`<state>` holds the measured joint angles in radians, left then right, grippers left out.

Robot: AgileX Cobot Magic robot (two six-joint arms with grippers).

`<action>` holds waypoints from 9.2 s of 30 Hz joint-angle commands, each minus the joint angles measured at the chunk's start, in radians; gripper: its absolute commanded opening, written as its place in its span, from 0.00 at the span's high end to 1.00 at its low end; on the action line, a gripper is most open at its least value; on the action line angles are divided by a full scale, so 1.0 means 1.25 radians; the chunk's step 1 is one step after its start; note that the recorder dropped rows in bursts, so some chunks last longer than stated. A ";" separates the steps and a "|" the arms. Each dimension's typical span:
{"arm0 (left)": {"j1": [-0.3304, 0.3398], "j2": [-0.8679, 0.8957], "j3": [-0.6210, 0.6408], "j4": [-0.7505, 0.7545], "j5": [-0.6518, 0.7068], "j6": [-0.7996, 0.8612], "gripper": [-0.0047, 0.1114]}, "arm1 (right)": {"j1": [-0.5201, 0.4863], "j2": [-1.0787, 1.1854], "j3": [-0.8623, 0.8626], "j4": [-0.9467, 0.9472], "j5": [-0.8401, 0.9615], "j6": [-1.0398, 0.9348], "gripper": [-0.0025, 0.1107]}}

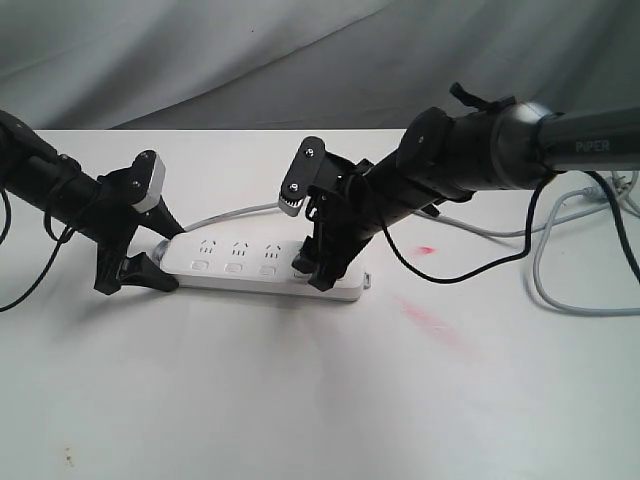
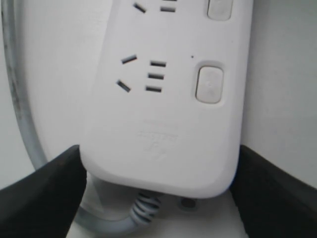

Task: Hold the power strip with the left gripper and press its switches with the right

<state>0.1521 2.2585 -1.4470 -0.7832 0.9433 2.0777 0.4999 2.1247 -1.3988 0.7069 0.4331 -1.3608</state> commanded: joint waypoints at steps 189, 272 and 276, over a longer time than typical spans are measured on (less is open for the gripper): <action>-0.002 0.003 0.000 0.033 -0.004 -0.001 0.40 | -0.057 -0.009 0.112 0.029 -0.047 -0.046 0.40; -0.002 0.003 0.000 0.033 -0.004 -0.002 0.40 | -0.053 -1.267 0.746 -0.057 -0.005 0.524 0.98; -0.002 0.003 0.000 0.033 -0.002 -0.002 0.40 | -0.094 -1.302 0.749 -0.071 -0.029 0.524 0.98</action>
<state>0.1521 2.2585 -1.4470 -0.7832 0.9433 2.0777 0.4224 0.5309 -0.4700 0.6293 0.4251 -0.7074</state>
